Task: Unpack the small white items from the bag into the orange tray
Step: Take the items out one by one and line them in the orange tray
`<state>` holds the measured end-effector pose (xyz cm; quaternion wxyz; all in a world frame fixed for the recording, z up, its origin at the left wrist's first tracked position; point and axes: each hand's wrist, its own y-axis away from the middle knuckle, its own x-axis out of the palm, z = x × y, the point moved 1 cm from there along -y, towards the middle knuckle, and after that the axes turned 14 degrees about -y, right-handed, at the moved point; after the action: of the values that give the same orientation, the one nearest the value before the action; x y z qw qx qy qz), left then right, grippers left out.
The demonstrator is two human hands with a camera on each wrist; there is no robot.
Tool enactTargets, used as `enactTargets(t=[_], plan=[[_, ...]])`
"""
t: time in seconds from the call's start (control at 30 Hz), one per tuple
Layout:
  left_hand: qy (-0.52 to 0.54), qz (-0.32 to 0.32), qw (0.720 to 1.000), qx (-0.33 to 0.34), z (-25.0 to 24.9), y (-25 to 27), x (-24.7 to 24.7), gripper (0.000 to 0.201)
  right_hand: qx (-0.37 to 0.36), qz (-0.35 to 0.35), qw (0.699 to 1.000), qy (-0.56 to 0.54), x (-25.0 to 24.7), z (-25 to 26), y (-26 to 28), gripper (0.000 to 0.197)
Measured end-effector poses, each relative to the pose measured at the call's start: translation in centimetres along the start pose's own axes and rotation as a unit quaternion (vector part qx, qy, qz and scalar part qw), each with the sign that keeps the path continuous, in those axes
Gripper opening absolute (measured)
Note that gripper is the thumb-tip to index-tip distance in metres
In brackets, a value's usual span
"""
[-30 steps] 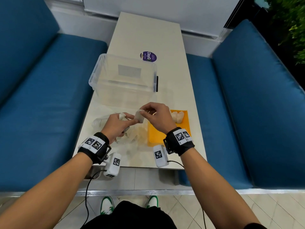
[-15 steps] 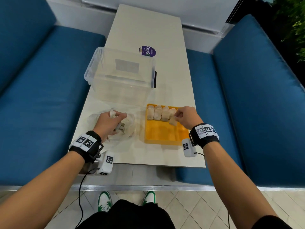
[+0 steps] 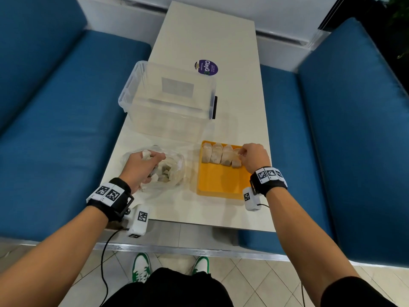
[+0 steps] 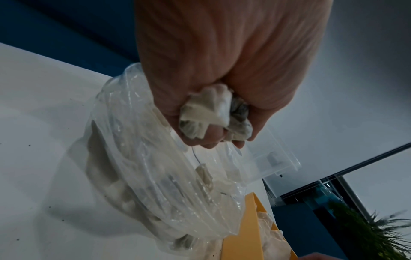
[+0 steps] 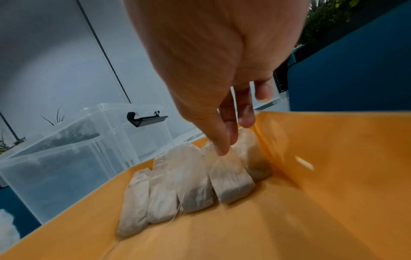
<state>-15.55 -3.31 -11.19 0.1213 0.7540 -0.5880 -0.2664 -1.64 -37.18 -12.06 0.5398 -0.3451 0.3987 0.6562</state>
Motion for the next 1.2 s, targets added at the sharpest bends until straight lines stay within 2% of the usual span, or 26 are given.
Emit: enactTargets(t=[0.33, 0.8, 1.0, 1.07, 1.13, 1.2], plan=[[0.001, 0.005, 1.0, -0.003, -0.1, -0.1, 0.1, 0.028, 0.031, -0.036, 0.999, -0.021, 0.4, 0.0, -0.1, 0.015], [0.005, 0.008, 1.0, -0.002, 0.1, -0.3, -0.4, 0.027, 0.067, -0.048, 0.994, -0.076, 0.2, 0.3, 0.1, 0.009], [0.005, 0.008, 1.0, -0.005, 0.1, -0.4, -0.5, 0.026, 0.033, -0.059, 0.998, -0.004, -0.3, 0.7, 0.7, 0.019], [0.008, 0.008, 1.0, -0.005, 0.2, -0.4, -0.5, 0.026, 0.021, -0.081, 0.996, 0.03, -0.6, 0.9, 1.2, 0.014], [0.008, 0.008, 1.0, -0.003, 0.2, -0.5, -0.5, 0.026, 0.048, -0.079, 0.995, 0.042, -0.7, 1.4, 1.7, 0.014], [0.006, 0.011, 1.0, 0.0, 0.1, -0.4, -0.4, 0.026, 0.081, -0.03, 0.994, 0.069, -0.4, 1.9, 2.2, 0.015]])
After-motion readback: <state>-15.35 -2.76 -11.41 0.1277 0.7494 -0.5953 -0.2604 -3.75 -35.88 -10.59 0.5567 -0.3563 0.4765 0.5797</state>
